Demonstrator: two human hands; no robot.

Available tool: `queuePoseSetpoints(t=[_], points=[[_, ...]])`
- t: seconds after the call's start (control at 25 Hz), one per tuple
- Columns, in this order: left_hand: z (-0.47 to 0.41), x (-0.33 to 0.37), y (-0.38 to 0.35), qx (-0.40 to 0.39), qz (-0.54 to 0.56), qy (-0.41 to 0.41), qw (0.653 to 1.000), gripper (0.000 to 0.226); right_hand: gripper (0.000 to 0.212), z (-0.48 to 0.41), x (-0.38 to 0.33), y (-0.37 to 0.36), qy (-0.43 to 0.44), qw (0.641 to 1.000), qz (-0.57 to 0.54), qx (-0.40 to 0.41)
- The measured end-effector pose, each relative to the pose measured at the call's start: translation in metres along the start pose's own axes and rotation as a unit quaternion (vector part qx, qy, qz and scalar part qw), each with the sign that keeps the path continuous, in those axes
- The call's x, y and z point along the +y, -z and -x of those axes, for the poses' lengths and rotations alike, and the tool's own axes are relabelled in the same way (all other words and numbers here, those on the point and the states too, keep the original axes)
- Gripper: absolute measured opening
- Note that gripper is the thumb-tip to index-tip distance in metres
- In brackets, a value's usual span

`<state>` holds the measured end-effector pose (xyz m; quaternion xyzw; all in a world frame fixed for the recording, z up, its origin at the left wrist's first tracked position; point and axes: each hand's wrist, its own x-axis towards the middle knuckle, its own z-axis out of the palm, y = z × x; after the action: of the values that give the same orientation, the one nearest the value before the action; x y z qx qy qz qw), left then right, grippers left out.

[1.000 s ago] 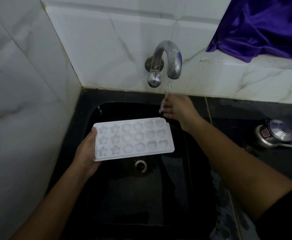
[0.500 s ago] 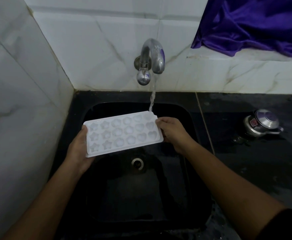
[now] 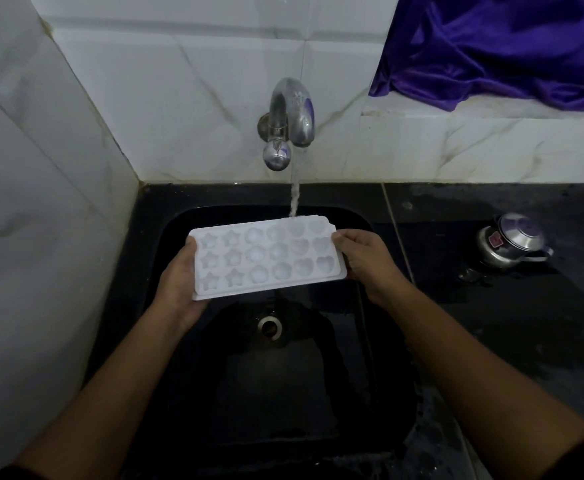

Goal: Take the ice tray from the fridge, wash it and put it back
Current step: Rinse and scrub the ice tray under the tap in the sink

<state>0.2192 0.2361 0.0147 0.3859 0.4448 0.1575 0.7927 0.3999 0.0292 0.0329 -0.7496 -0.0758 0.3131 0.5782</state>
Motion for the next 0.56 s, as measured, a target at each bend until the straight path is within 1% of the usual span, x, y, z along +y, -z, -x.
queuePoseSetpoints(t=[0.12,0.36,0.56], points=[[-0.002,-0.004,-0.014,-0.013,0.004,0.007,1.0,0.045,0.024,-0.001,0.006,0.014,0.0,1.0,0.009,0.021],[-0.007,-0.012,-0.041,-0.051,-0.004,0.021,0.998,0.046,0.025,0.003,0.011,0.041,0.01,0.998,-0.011,0.053],[-0.016,-0.017,-0.058,-0.064,-0.013,0.032,0.997,0.043,0.025,0.004,0.012,0.061,0.012,0.997,-0.016,0.078]])
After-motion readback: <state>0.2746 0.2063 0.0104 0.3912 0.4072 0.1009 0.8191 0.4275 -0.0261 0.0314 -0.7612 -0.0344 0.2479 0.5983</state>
